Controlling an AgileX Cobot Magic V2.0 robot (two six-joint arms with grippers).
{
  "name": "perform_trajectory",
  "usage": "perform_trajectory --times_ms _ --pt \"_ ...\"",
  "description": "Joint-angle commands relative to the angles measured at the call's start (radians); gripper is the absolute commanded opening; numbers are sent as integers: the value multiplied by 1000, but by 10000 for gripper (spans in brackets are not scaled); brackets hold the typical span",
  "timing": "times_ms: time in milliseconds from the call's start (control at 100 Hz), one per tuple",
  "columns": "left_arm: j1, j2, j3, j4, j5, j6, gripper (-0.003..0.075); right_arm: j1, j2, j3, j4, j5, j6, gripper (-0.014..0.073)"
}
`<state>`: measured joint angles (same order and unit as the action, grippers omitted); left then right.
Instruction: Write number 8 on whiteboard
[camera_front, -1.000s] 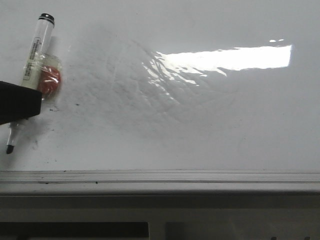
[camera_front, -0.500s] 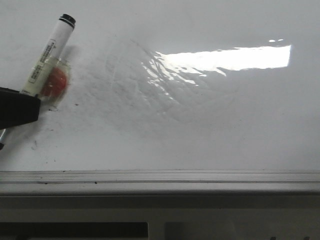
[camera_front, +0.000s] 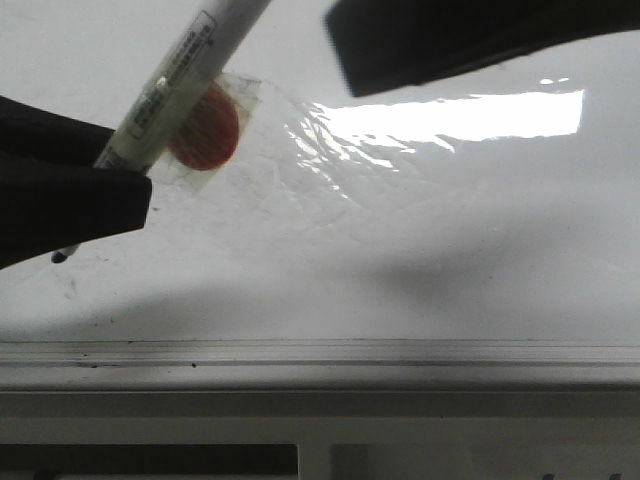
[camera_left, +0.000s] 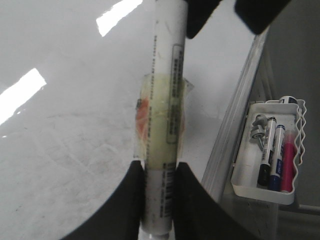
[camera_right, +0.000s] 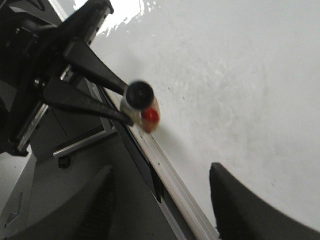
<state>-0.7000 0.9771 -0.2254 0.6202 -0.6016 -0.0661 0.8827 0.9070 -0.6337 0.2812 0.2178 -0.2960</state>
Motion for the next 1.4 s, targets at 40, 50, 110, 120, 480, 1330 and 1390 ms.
perform_trajectory --times_ms 40,50,110,120,480,1330,1390 --pt "-7 -5 -31 -7 -82 -3 -20 11 63 -73 4 -137 -12 374" --pt "-7 -5 -31 -7 -82 -3 -20 11 70 -75 4 -137 -10 374" --pt "-7 -5 -31 -7 -82 -3 -20 11 95 -89 15 -135 -10 367" --pt "-7 -5 -31 -7 -82 -3 -20 11 98 -92 20 -135 -10 361" --pt "-7 -5 -31 -7 -73 -3 -20 49 179 -172 74 -129 -10 145" --pt "-7 -354 -29 -243 291 -109 270 -74 197 -298 114 38 -2 -49" --pt "-7 -410 -29 -246 352 -109 270 -113 197 -340 114 76 0 -49"
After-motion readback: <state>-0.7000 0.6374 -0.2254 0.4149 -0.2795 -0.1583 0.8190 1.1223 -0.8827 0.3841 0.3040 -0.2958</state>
